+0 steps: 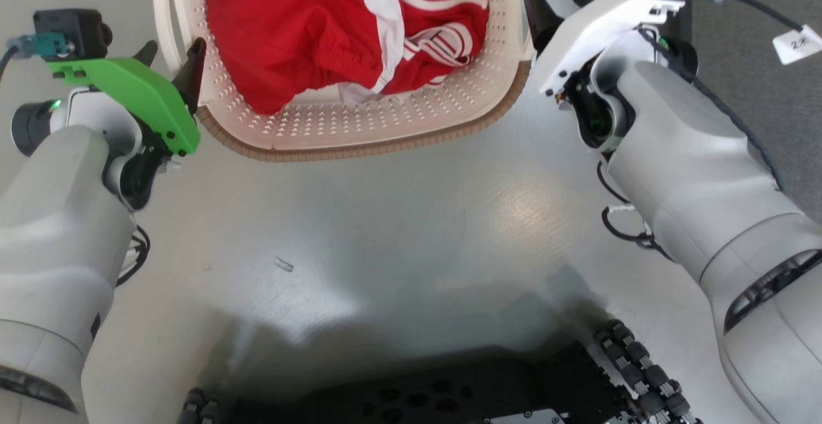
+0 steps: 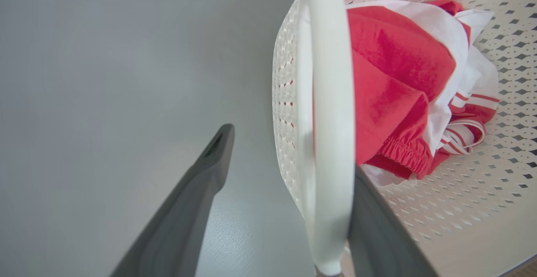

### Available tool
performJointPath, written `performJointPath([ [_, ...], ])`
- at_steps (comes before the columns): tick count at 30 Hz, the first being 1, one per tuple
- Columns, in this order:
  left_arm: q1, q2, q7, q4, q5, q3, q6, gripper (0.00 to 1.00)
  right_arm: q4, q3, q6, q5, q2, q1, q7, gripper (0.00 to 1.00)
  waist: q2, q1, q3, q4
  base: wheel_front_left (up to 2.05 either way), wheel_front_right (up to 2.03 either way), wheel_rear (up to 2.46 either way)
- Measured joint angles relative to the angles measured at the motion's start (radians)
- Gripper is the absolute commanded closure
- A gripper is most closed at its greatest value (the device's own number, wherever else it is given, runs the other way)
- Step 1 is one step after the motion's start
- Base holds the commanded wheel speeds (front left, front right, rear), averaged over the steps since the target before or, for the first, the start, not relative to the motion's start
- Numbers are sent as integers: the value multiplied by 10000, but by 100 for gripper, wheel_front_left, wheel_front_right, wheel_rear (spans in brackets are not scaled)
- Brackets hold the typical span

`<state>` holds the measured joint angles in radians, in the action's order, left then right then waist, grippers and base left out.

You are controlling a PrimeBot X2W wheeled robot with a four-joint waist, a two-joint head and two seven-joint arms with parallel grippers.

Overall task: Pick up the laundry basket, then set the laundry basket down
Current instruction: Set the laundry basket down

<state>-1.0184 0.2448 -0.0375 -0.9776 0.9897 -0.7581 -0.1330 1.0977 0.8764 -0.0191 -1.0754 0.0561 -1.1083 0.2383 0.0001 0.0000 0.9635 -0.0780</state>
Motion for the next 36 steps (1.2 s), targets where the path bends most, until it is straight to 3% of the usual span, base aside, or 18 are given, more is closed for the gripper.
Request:
performJointPath([
  [17, 689, 71, -182, -67, 144, -226, 6, 0, 21, 104, 15, -259, 36, 621, 88, 0, -1, 0, -1288, -180, 0, 0, 0],
  [36, 2019, 148, -1453, 721, 385, -639, 8, 0, 31, -230, 188, 284, 94, 1244, 107, 0, 0, -1, -3396, -285, 0, 0, 0],
])
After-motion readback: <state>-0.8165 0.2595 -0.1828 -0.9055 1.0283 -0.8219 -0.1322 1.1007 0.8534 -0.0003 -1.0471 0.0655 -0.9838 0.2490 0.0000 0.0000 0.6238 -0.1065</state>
